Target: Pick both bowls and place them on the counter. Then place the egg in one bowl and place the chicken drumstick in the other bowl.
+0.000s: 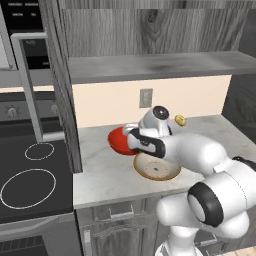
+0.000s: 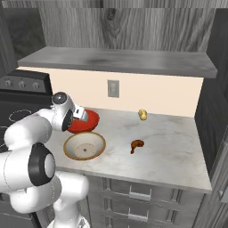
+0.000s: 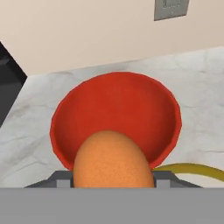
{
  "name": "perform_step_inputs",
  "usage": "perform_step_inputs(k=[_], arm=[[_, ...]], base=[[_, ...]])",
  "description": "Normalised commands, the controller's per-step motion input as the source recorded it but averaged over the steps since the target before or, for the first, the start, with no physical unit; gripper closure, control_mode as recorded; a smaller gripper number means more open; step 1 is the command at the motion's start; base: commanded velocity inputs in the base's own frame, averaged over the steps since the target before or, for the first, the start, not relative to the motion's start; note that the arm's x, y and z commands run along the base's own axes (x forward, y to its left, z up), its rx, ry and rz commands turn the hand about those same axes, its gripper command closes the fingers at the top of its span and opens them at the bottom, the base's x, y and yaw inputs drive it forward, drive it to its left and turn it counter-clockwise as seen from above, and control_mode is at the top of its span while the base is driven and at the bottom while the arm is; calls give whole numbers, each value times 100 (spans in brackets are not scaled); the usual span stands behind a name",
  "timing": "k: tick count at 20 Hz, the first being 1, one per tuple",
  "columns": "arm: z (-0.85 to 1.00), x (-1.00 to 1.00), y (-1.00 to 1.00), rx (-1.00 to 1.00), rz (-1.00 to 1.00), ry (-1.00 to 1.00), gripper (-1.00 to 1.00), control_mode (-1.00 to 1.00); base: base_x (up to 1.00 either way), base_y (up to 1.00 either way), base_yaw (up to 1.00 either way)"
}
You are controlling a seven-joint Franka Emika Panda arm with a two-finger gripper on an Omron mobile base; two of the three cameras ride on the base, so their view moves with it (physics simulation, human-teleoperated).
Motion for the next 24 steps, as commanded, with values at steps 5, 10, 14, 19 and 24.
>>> perform_step_inputs(k=[5,10,14,19,24], arm=[[-12,28,0,0,2,11,100,-100],[-7,25,2,0,5,7,100,-100],[-12,10,12,-3,4,2,100,-100],[-18,13,9,-4,4,5,100,-100],[-19,10,1,-4,6,9,100,-100]], base=[[0,0,0],[0,0,0],[0,0,0],[0,0,0],[0,0,0]])
